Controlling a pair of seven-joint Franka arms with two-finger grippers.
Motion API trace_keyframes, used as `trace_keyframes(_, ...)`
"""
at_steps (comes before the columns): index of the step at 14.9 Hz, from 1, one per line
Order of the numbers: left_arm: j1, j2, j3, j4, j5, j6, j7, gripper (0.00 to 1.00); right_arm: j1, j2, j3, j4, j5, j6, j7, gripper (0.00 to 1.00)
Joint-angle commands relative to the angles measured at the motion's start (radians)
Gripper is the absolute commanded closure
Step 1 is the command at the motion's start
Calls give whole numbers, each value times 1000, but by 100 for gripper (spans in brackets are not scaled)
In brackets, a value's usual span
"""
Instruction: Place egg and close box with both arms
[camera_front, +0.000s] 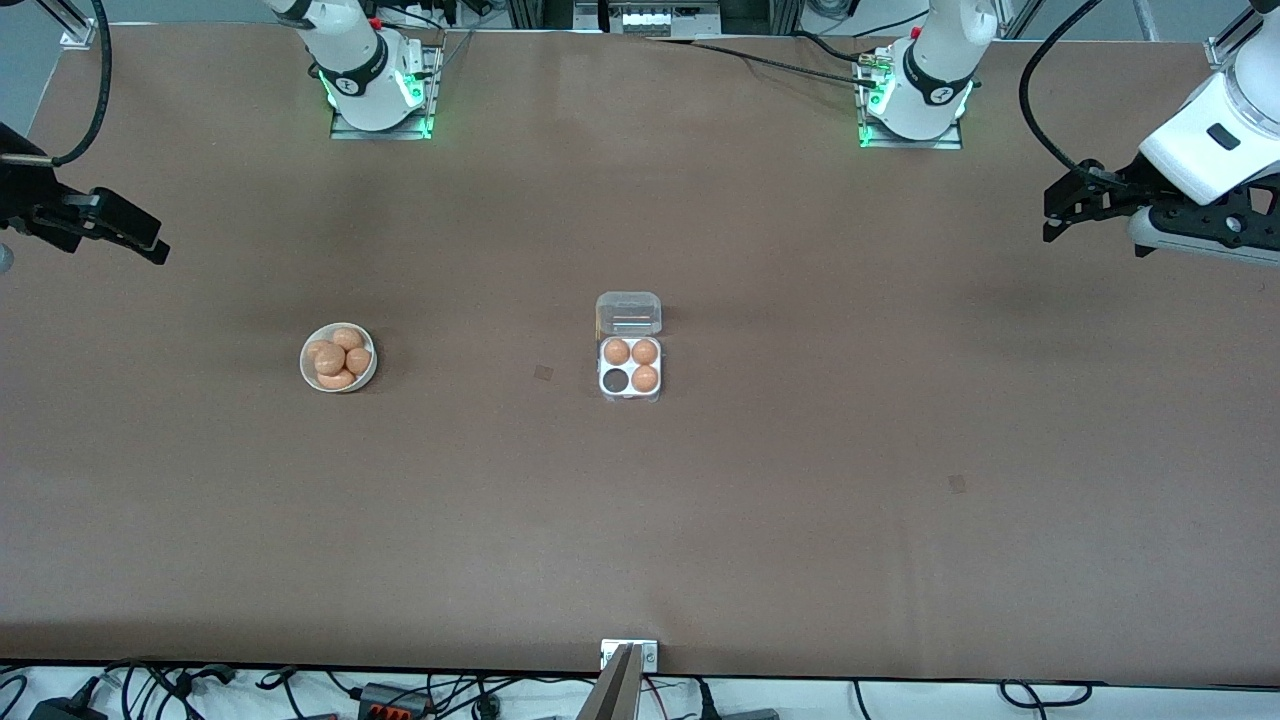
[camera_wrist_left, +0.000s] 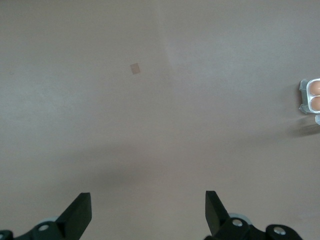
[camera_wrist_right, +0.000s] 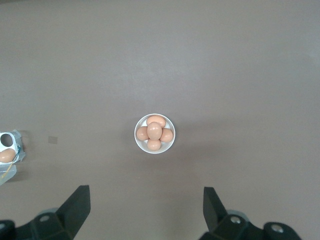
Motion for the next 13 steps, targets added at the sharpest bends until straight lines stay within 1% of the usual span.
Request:
trace_keyframes(1, -6, -7, 2, 12, 15, -17, 16, 0, -5, -14, -7, 4, 17, -20, -7, 0)
trace_keyframes(6, -6, -7, 2, 13, 14, -17, 16, 0, -5, -8, -4, 2, 22, -22, -6, 0)
trace_keyframes(8, -6, -7, 2, 13, 14, -17, 16, 0, -6, 0, -5, -4, 52, -43, -1, 0)
trace_keyframes(9, -6, -7, 2, 13, 14, -17, 18, 0, -6, 3, -7, -10, 52, -54, -1, 0)
trace_keyframes(11, -6, -7, 2, 23, 18, -19, 21, 0, -15, 38, -7, -10, 43, -51, -21, 0)
trace_keyframes(13, -6, -4, 2, 24, 18, -19, 19, 0, -18, 90, -8, -15, 25, -45, -84, 0)
